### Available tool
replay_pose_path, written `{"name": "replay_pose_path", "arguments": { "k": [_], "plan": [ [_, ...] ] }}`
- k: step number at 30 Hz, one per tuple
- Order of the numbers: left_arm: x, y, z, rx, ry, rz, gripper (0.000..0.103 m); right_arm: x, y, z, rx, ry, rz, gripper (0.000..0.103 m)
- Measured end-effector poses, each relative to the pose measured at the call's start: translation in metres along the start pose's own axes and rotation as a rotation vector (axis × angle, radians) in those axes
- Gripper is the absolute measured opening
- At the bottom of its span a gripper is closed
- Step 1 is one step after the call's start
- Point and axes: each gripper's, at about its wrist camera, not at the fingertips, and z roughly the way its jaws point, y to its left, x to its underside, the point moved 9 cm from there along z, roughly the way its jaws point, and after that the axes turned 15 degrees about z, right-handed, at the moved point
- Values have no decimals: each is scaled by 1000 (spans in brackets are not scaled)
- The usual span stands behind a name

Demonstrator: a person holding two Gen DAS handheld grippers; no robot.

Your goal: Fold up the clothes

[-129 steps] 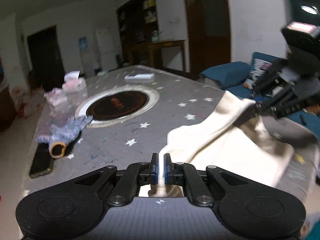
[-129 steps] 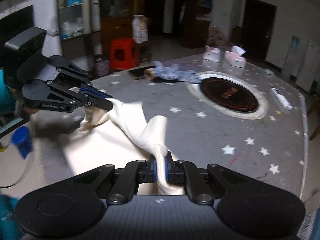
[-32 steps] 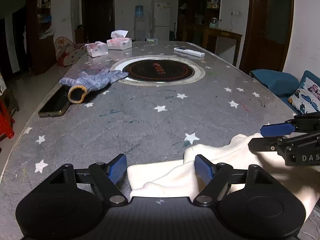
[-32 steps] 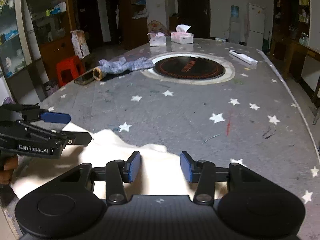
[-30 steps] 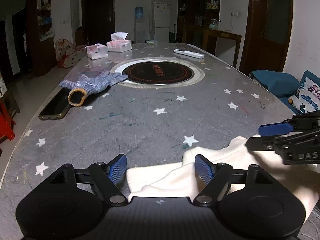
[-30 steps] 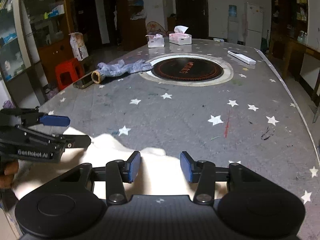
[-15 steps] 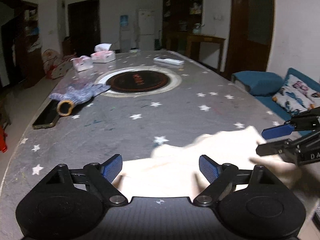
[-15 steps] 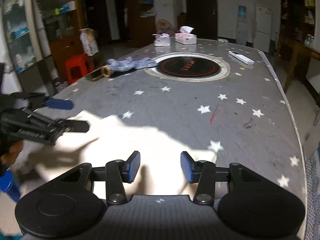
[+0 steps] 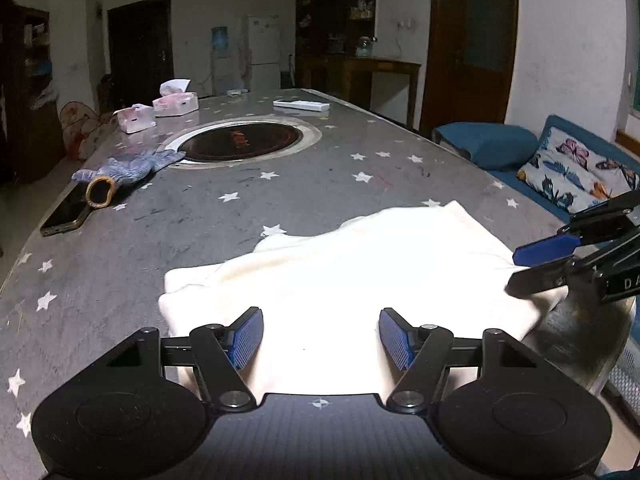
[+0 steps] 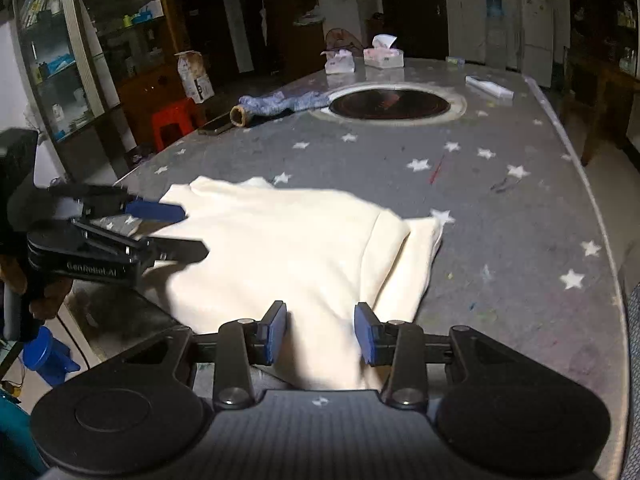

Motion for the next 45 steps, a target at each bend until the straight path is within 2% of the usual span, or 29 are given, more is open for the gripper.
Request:
{"name": "replay_pose_path", "arguments": {
  "k": [4, 9, 21, 29, 35, 40, 45],
  "plan": [
    [-1, 2, -8, -11, -24, -18, 67, -5, 12, -5, -29, -39, -30, 36],
    [13, 5, -8, -42, 4, -5, 66, 8, 15, 11, -18, 13, -54, 36],
    [15, 17, -17, -36, -10, -61, 65, 6, 24, 18, -37, 23, -73, 36],
    [0, 40, -2, -56, -20, -99, 65, -20, 22, 25, -25, -22, -63, 36],
    [9, 48, 16, -51, 24, -131, 65, -41, 12, 51, -8, -32, -22, 36],
    [9, 50, 12, -49, 20, -134, 67, -48, 0, 71, 18, -33, 19, 35],
    [8, 54, 5, -48, 16, -177, 74, -49, 5, 68, 27, -40, 14, 36]
  ]
}}
